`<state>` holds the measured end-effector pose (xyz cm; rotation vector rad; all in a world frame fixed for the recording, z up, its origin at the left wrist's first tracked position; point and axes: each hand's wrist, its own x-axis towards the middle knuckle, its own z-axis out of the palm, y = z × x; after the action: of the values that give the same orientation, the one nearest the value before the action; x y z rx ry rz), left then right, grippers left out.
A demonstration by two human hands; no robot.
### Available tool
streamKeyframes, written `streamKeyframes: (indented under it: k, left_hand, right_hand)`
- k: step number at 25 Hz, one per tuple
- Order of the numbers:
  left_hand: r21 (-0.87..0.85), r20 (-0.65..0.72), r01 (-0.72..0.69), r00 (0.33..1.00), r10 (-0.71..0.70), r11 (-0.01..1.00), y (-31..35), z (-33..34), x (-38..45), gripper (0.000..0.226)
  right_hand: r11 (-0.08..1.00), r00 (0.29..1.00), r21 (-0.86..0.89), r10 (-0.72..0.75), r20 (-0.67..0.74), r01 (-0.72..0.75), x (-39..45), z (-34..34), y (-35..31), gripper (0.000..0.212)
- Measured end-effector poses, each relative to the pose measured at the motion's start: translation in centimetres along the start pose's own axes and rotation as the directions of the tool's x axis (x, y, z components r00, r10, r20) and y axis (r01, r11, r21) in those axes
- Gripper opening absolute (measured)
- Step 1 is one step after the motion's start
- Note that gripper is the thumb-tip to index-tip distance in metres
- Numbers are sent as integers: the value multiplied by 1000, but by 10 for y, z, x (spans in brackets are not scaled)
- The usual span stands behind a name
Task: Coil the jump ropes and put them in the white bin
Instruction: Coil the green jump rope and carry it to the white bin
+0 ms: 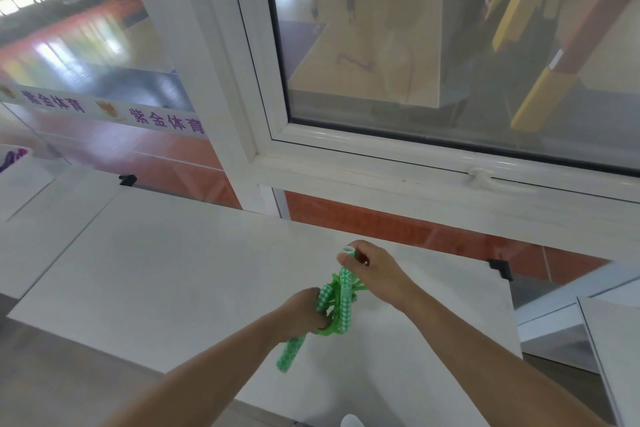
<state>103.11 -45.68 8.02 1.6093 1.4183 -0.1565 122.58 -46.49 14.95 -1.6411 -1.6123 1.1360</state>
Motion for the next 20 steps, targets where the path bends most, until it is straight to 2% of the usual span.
streamKeyframes:
  k: [4,8,10,12,14,15,17,19,20]
  left_hand:
    - [-409,-62,6,997,-35,912,3,11,-3,19]
    - [-447,-96,9,994,-58,894,-4,5,-4,19]
    - [-468,-114,11,991,-73,884,-8,6,-3,16]
    - [-527,-120,21,988,-99,850,-10,7,-3,12]
    - [-588,-143,41,978,-154,808,-17,5,-1,17]
    - [-596,-175,57,964,-199,801,-22,1,-2,17]
    - [-599,-236,92,929,-284,796,-37,-8,-2,15]
    - [-598,-257,133,902,-346,790,-57,-19,-2,17]
    - [-600,-262,145,893,-365,786,-67,-21,-2,22]
  right_hand:
    - [984,993,148,85,78,-95,-7,28,14,27]
    - [983,987,143,99,126,-117,-7,34,23,9]
    - [991,983,58,115,142,-125,-6,40,26,16]
    - [990,984,-3,144,102,-144,-9,45,26,23]
    - [988,988,-5,152,17,-152,-12,49,27,19]
    - [985,985,33,172,11,-172,-12,51,27,15]
    - [952,970,208,200,139,-226,-13,58,23,16]
    - [850,926,416,191,327,-322,-13,71,11,30]
    - [756,898,522,199,392,-395,-13,79,5,31]
